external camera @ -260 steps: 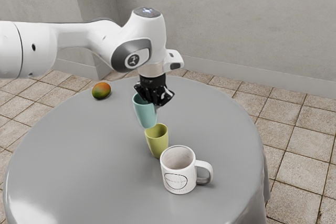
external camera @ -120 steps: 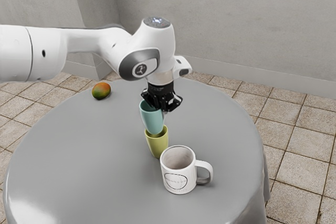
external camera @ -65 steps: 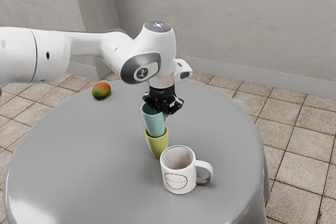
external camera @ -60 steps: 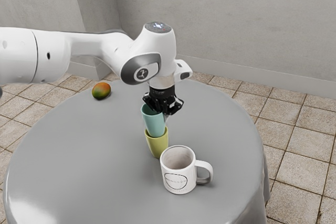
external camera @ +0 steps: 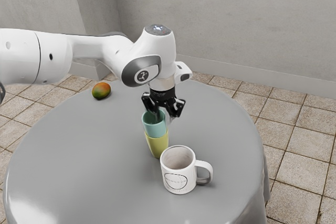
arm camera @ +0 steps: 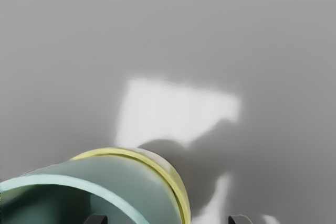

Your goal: Place the left cup onto the right cup

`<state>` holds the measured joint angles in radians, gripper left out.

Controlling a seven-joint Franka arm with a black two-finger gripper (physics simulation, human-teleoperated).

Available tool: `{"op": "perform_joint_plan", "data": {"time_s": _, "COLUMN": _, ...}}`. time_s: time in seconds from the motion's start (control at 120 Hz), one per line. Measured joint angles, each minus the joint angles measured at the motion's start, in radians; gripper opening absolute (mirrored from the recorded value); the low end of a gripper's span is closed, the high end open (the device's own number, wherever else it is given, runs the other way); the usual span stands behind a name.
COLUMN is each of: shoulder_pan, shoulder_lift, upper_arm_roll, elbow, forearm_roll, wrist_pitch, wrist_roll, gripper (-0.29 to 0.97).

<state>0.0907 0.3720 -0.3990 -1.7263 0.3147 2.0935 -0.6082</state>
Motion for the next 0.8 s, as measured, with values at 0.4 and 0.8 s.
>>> {"op": "perform_joint_plan", "data": {"time_s": 0.4, "shoulder_pan": -0.007, "shoulder_lift": -0.115, "upper_arm_roll": -0.007, "elbow": 0.000, "forearm_roll": -0.003, "wrist_pitch": -0.027, "wrist_roll": 0.002, "gripper": 0.55}}
{"op": "perform_joint_plan", "data": {"time_s": 0.8, "shoulder_pan": 0.023, "shoulder_lift": -0.328, "upper_arm_roll": 0.239, "elbow": 0.094, "forearm_roll": -0.156, "wrist_pitch": -0.282, "wrist_roll": 0.112, "gripper": 0.66}}
